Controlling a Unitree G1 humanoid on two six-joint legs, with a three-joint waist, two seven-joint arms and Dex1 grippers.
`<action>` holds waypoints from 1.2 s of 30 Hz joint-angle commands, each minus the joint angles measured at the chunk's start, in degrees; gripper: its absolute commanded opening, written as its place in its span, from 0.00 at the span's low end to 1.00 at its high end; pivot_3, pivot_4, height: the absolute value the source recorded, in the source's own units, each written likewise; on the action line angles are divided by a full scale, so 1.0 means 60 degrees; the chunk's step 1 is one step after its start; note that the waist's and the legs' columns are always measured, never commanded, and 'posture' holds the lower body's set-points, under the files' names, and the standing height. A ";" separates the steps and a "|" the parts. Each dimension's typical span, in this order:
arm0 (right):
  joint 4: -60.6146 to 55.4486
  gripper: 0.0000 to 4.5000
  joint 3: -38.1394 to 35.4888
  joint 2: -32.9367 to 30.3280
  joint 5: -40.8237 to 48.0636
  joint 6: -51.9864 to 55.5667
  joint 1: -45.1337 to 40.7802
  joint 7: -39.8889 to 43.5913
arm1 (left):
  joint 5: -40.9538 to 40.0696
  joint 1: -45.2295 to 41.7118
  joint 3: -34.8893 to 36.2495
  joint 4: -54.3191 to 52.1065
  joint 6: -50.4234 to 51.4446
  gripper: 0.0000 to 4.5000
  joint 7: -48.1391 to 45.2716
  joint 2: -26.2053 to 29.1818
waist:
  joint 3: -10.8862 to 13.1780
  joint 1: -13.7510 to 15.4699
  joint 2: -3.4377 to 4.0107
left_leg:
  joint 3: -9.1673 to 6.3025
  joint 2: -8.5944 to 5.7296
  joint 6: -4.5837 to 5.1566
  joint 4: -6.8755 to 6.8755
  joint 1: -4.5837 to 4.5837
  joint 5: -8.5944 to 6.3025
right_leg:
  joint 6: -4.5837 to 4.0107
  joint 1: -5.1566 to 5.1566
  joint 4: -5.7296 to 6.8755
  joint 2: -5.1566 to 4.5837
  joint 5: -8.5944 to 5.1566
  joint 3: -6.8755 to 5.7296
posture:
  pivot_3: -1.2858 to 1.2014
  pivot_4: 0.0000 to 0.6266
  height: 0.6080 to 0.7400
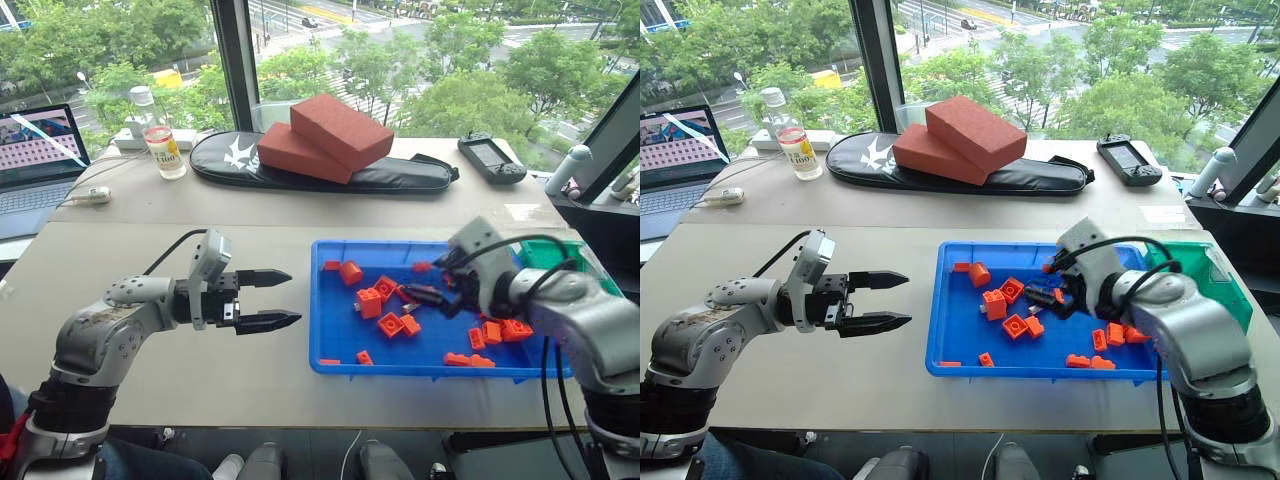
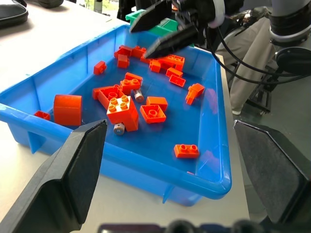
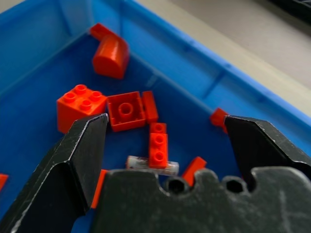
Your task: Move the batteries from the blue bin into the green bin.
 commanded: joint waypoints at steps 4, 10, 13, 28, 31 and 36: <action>0.0737 0.99 -0.0181 0.0727 -0.0291 -0.0218 -0.0495 -0.0598 | -0.0092 -0.0042 0.0147 -0.0321 -0.0128 1.00 0.0033 0.0000 | 0.0000 -0.0009 0.0000 | -0.0001 0.0000 0.0000 0.0000 0.0000 0.0000 | 0.0000 -0.0002 0.0002 0.0001 0.0000 0.0001 | 0.52 0.24 1.00; 0.1216 0.93 -0.0205 0.0979 -0.0346 -0.0301 -0.0445 -0.0772 | -0.0105 -0.0020 0.0192 -0.0341 -0.0133 1.00 0.0051 0.0020 | 0.0000 -0.0006 0.0000 | -0.0001 -0.0001 0.0000 0.0000 0.0000 0.0000 | 0.0000 -0.0001 0.0002 -0.0001 0.0000 0.0000 | 0.52 0.24 1.00; 0.1262 0.77 -0.0165 0.1049 -0.0364 -0.0324 -0.0381 -0.0776 | -0.0122 0.0007 0.0222 -0.0356 -0.0120 1.00 0.0043 0.0056 | 0.0000 -0.0018 0.0000 | -0.0002 0.0000 0.0000 0.0000 0.0000 0.0000 | 0.0000 -0.0002 0.0002 0.0001 0.0000 0.0000 | 0.52 0.24 1.00; 0.0925 0.09 -0.0929 0.1170 -0.0346 -0.0091 -0.0525 -0.1026 | -0.0159 0.0084 0.0285 -0.0383 -0.0078 1.00 0.0022 0.0108 | 0.0000 -0.0015 0.0000 | -0.0002 -0.0001 0.0000 0.0000 0.0000 0.0000 | 0.0000 -0.0002 0.0003 0.0000 0.0000 0.0000 | 0.52 0.24 1.00; 0.0409 0.09 -0.2269 0.0842 -0.0095 0.0460 -0.0926 -0.1114 | -0.0157 0.0101 0.0261 -0.0403 -0.0061 1.00 0.0024 0.0110 | 0.0000 -0.0011 0.0001 | -0.0002 -0.0001 0.0000 0.0000 -0.0002 0.0000 | 0.0000 -0.0004 0.0004 -0.0001 0.0000 0.0000 | 0.52 0.24 1.00; 0.0085 0.09 -0.3088 -0.0301 -0.0479 0.0914 -0.0230 -0.1304 | -0.0135 0.0077 0.0213 -0.0361 -0.0070 1.00 -0.0018 0.0118 | -0.0001 0.0040 -0.0001 | -0.0006 -0.0001 0.0000 -0.0001 -0.0002 -0.0001 | 0.0000 0.0001 0.0000 -0.0002 0.0000 -0.0004 | 0.52 0.24 1.00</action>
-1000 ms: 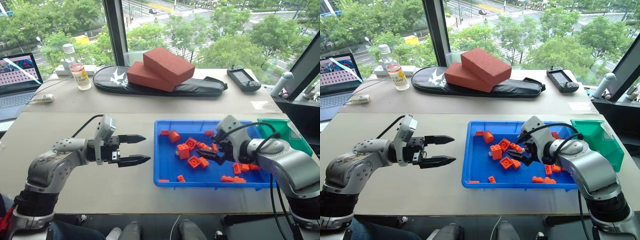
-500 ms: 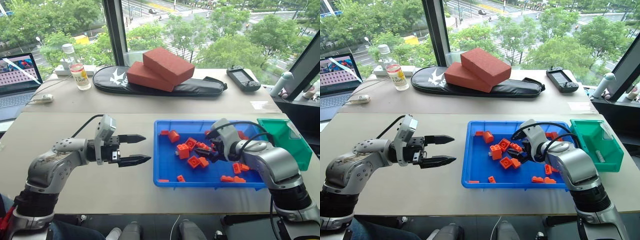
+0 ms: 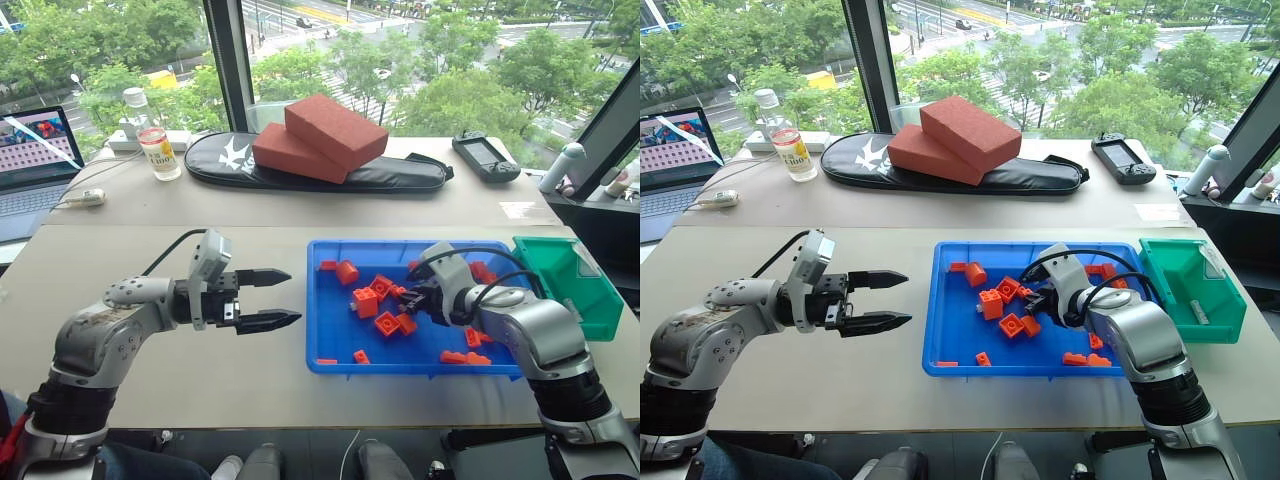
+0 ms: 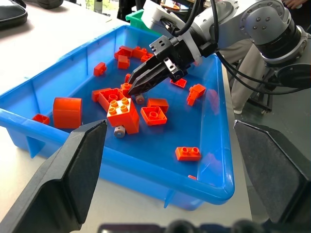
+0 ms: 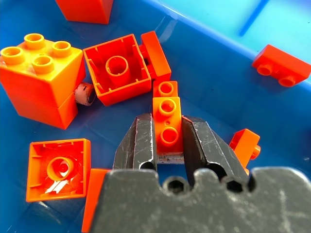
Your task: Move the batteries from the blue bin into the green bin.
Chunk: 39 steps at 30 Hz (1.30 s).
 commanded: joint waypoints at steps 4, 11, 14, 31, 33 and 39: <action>-0.0775 0.32 -0.0673 -0.0715 -0.0208 0.0150 0.1412 -0.0124 | -0.0073 -0.0063 0.0096 -0.0194 -0.0087 1.00 -0.0118 0.0093 | -0.0001 -0.0010 -0.0003 | 0.0004 0.0000 0.0002 -0.0001 -0.0001 -0.0001 | 0.0000 0.0003 -0.0004 0.0000 0.0000 0.0000 | 0.52 0.24 1.00; -0.1332 0.81 -0.0086 -0.0730 0.0138 -0.0382 0.1249 0.0304 | -0.0030 -0.0150 0.0035 -0.0125 -0.0095 1.00 -0.0161 0.0085 | 0.0000 -0.0050 0.0000 | 0.0012 0.0007 0.0002 -0.0001 0.0007 0.0000 | 0.0000 0.0001 0.0004 0.0008 0.0000 0.0012 | 0.52 0.24 1.00; -0.1447 0.81 0.0506 -0.0949 0.0135 -0.1134 0.0966 0.0787 | -0.0002 -0.0190 0.0013 -0.0095 -0.0107 1.00 -0.0157 0.0063 | 0.0000 -0.0041 0.0000 | 0.0014 0.0000 0.0001 0.0000 0.0006 0.0000 | 0.0001 0.0002 0.0001 0.0000 0.0000 0.0012 | 0.52 0.24 1.00; 0.3560 0.81 0.6542 -0.2530 -0.4352 -0.9133 -0.1591 0.6696 | -0.0154 0.0006 0.0063 -0.0448 -0.0006 1.00 0.0186 -0.0102 | 0.0003 -0.0055 -0.0004 | 0.0014 0.0011 0.0001 0.0002 0.0006 0.0000 | -0.0002 -0.0007 -0.0001 0.0007 0.0000 0.0003 | 0.52 0.24 1.00; 0.3898 0.81 0.6685 -0.2297 -0.4529 -0.9531 -0.1767 0.7075 | -0.0183 0.0027 0.0098 -0.0458 0.0004 1.00 0.0192 -0.0073 | 0.0003 -0.0036 -0.0004 | 0.0011 0.0008 0.0000 0.0001 0.0005 0.0000 | -0.0002 -0.0005 -0.0001 0.0003 0.0000 0.0002 | 0.52 0.24 1.00; 0.4987 0.81 0.7045 -0.1593 -0.5254 -1.0064 -0.2364 0.7914 | -0.0198 0.0113 0.0076 -0.0496 -0.0030 1.00 0.0230 -0.0062 | 0.0003 -0.0034 -0.0004 | 0.0008 0.0005 0.0000 0.0002 0.0007 0.0000 | -0.0002 -0.0005 0.0002 0.0001 0.0001 0.0001 | 0.52 0.24 1.00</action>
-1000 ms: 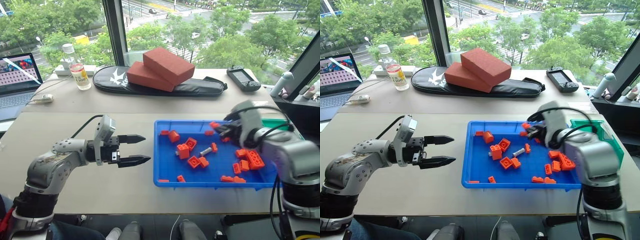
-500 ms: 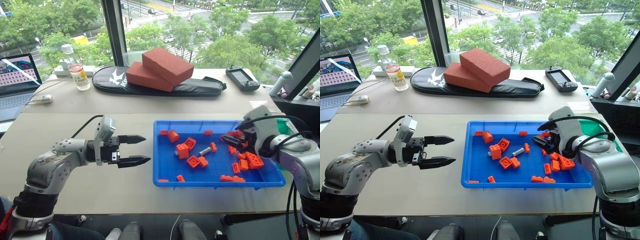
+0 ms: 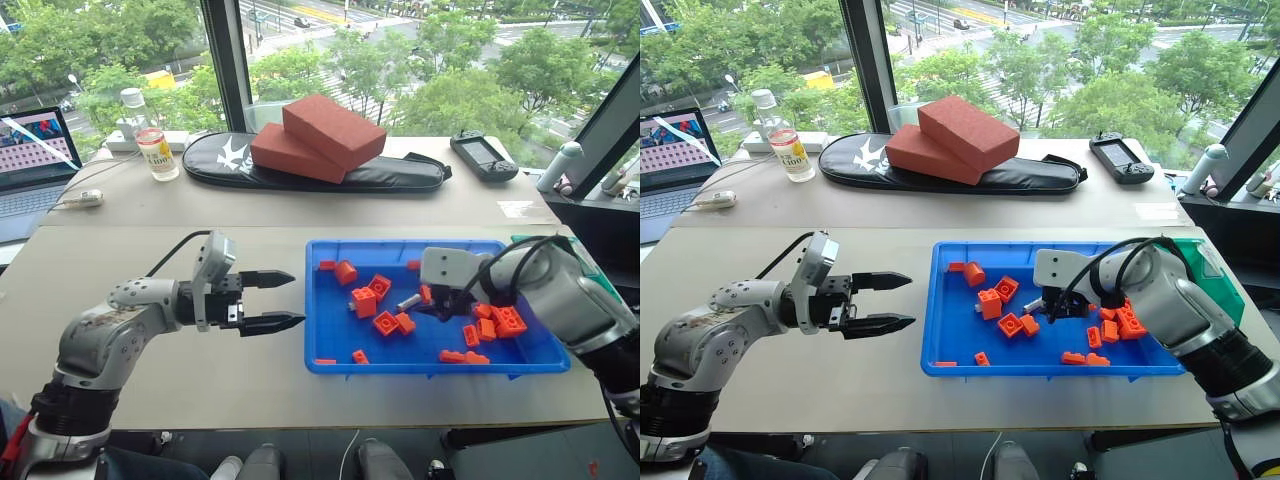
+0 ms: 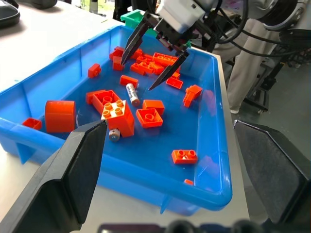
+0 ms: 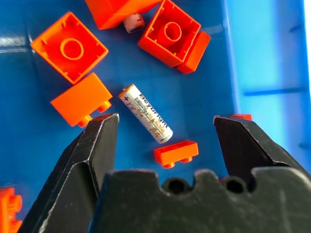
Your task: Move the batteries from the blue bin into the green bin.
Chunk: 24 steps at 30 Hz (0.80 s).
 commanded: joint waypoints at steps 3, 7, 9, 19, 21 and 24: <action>0.1064 0.81 0.0160 0.0498 -0.0690 -0.0477 -0.0646 0.0814 | -0.0114 0.0019 0.0157 -0.0314 -0.0055 1.00 0.0021 0.0055 | 0.0000 0.0000 0.0000 | -0.0001 -0.0002 0.0000 0.0000 0.0001 0.0000 | -0.0001 0.0002 0.0000 -0.0002 0.0001 -0.0002 | 0.52 0.24 1.00; 0.1595 0.68 0.0239 0.0712 -0.0944 -0.0418 -0.0837 0.1338 | -0.0095 0.0021 0.0154 -0.0336 -0.0066 1.00 0.0047 0.0059 | 0.0000 0.0007 0.0000 | -0.0002 -0.0003 -0.0001 0.0000 0.0003 0.0000 | -0.0001 0.0005 0.0000 -0.0002 0.0001 -0.0003 | 0.52 0.24 1.00; 0.1749 0.50 0.0184 0.0810 -0.1010 -0.0484 -0.0857 0.1410 | -0.0096 0.0031 0.0163 -0.0355 -0.0067 1.00 0.0059 0.0066 | -0.0001 0.0012 -0.0001 | -0.0004 -0.0003 -0.0001 0.0000 0.0004 0.0000 | -0.0001 0.0009 0.0001 -0.0003 0.0001 -0.0004 | 0.52 0.24 1.00; 0.1261 0.05 -0.0647 0.0765 -0.1113 -0.0276 -0.0679 0.1057 | -0.0074 0.0055 0.0141 -0.0378 -0.0083 1.00 0.0056 0.0089 | -0.0001 0.0010 -0.0001 | -0.0003 -0.0003 -0.0002 0.0000 0.0010 0.0001 | -0.0002 0.0011 0.0004 -0.0003 0.0001 -0.0003 | 0.52 0.24 1.00; 0.0490 0.05 -0.1290 0.0619 -0.0919 0.0213 -0.0472 0.0735 | -0.0056 0.0072 0.0142 -0.0380 -0.0098 1.00 0.0047 0.0102 | 0.0000 0.0015 -0.0001 | -0.0003 -0.0006 -0.0002 0.0000 0.0007 0.0001 | -0.0002 0.0005 0.0007 -0.0005 0.0001 -0.0002 | 0.52 0.24 1.00; -0.1054 0.05 -0.2591 0.0490 -0.0305 0.1386 0.0012 0.0330 | -0.0070 0.0104 0.0184 -0.0389 -0.0087 1.00 0.0042 0.0133 | 0.0000 0.0034 0.0000 | -0.0005 -0.0007 -0.0002 0.0000 0.0001 0.0001 | -0.0002 -0.0004 0.0010 -0.0007 0.0001 -0.0002 | 0.52 0.24 1.00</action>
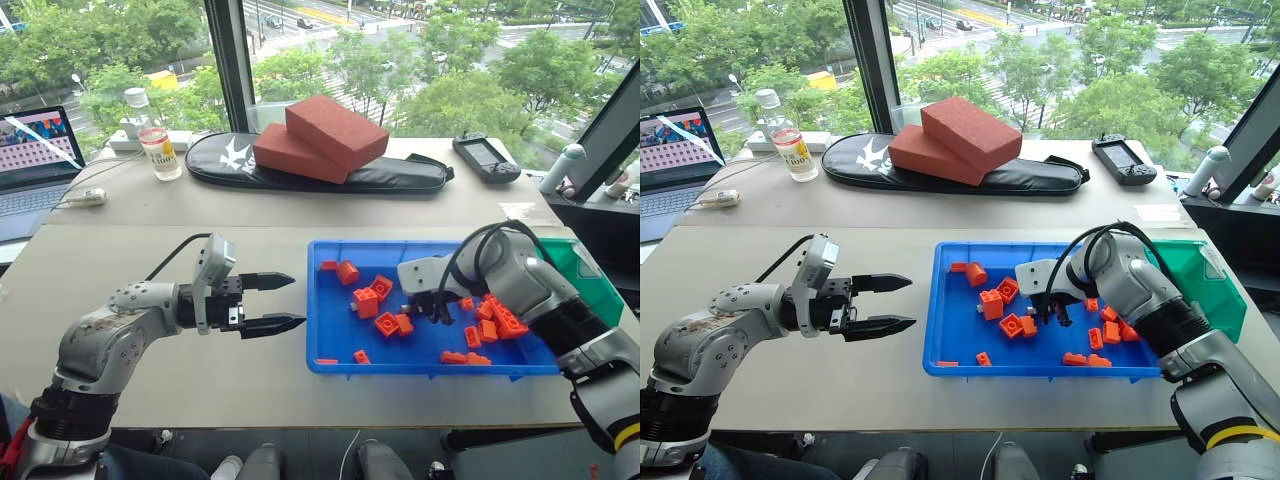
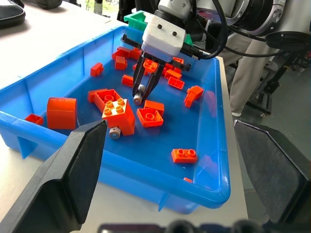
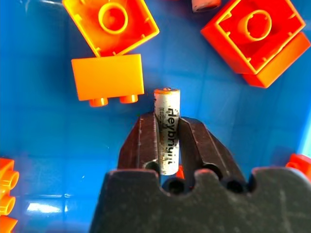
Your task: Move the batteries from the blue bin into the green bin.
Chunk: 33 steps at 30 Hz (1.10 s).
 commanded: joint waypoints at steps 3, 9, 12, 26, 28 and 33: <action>-0.3188 0.05 -0.3240 -0.0346 0.1127 0.2675 0.0860 -0.1096 | -0.0092 0.0040 0.0216 -0.0290 -0.0061 1.00 -0.0025 0.0148 | 0.0000 0.0008 0.0000 | -0.0004 0.0002 0.0000 -0.0001 -0.0002 -0.0001 | 0.0000 -0.0001 -0.0001 0.0001 0.0000 0.0000 | 0.52 0.24 1.00; -0.2497 0.05 -0.6678 -0.0340 0.0339 0.6625 0.1107 -0.4555 | -0.0065 0.0006 0.0212 -0.0217 -0.0048 1.00 -0.0028 0.0164 | 0.0000 0.0119 0.0000 | -0.0001 -0.0005 -0.0002 0.0000 -0.0001 0.0001 | 0.0001 0.0006 -0.0003 -0.0006 0.0000 0.0000 | 0.52 0.24 1.00; -0.2185 0.05 -0.7606 -0.0401 0.0125 0.7199 0.1669 -0.5693 | 0.0016 -0.0031 0.0135 -0.0137 -0.0087 1.00 -0.0046 0.0145 | 0.0000 0.0184 0.0000 | 0.0002 -0.0004 -0.0002 -0.0003 -0.0001 0.0000 | -0.0001 0.0002 -0.0005 -0.0002 0.0000 -0.0001 | 0.52 0.24 1.00; -0.2675 0.64 -0.8066 0.0031 0.1205 0.7665 0.2542 -0.7044 | 0.0148 -0.0200 0.0087 -0.0006 -0.0103 1.00 -0.0148 0.0174 | -0.0002 -0.0020 0.0004 | 0.0018 -0.0001 -0.0002 -0.0006 0.0004 0.0002 | -0.0002 0.0010 -0.0006 0.0002 -0.0001 0.0013 | 0.52 0.24 1.00; -0.2777 0.80 -0.8050 0.0003 0.1435 0.7607 0.2305 -0.7080 | 0.0150 -0.0196 0.0105 -0.0004 -0.0104 1.00 -0.0153 0.0170 | -0.0002 -0.0031 0.0005 | 0.0019 -0.0001 -0.0002 -0.0006 0.0004 0.0002 | -0.0002 0.0009 -0.0006 0.0002 -0.0001 0.0014 | 0.52 0.24 1.00; -0.4478 1.00 -0.7021 0.0462 0.3064 0.7511 0.1498 -0.6010 | 0.0140 -0.0162 0.0132 -0.0052 -0.0078 1.00 -0.0118 0.0165 | -0.0002 -0.0063 0.0006 | 0.0016 0.0004 -0.0002 -0.0007 0.0004 0.0001 | -0.0002 0.0007 -0.0005 0.0007 -0.0001 0.0014 | 0.52 0.24 1.00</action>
